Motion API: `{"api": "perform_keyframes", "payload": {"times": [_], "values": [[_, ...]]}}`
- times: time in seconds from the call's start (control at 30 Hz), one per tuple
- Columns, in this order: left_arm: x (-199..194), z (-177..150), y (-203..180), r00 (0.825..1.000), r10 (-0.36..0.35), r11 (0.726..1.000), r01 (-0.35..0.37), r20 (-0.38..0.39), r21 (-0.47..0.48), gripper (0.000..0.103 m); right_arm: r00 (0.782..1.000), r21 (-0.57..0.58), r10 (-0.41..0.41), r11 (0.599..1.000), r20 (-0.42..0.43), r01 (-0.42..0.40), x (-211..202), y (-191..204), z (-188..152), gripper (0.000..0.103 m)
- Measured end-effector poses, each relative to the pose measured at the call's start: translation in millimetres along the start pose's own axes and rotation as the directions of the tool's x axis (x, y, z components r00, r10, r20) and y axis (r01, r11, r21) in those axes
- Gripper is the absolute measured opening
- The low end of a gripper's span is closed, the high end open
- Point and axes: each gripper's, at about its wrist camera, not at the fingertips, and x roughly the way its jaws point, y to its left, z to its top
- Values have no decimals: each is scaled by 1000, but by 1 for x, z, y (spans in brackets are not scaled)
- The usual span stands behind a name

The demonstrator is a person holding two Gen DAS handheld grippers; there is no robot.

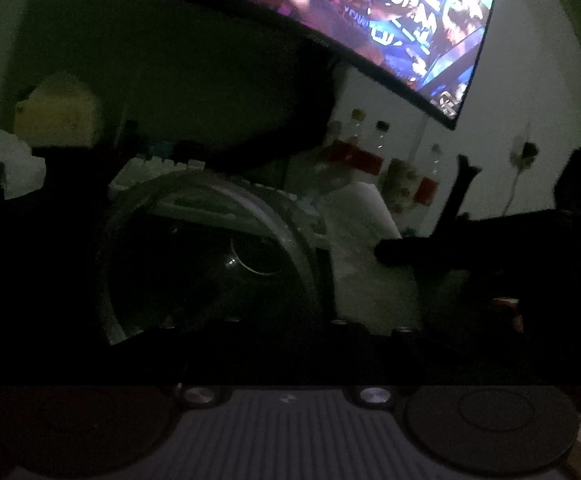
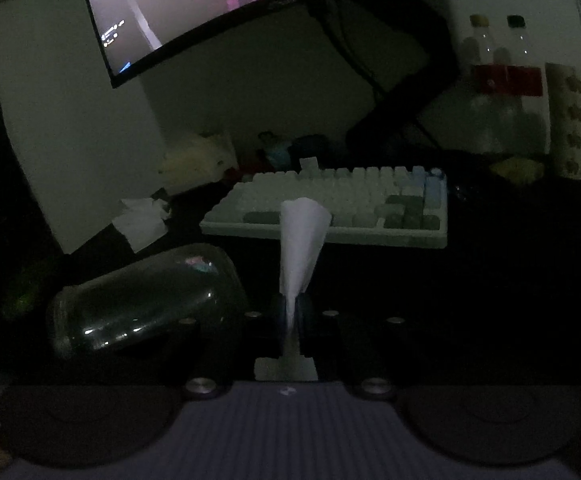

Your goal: Clean container

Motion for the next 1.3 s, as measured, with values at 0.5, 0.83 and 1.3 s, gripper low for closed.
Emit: {"api": "perform_keyframes", "payload": {"times": [0.5, 0.83, 1.3], "values": [[10, -8, -39, 998, 41, 992, -36, -39, 121, 49, 994, 85, -110, 990, 3, 109, 0, -16, -31, 59], [-27, -6, -53, 995, 57, 994, -49, -80, 99, 103, 959, 168, -283, 944, -36, 285, -50, 8, -44, 103], [-36, 35, -41, 888, 386, 921, -355, -249, 159, 103, 930, 112, -316, 933, -189, 341, -57, 64, -51, 103]]}}
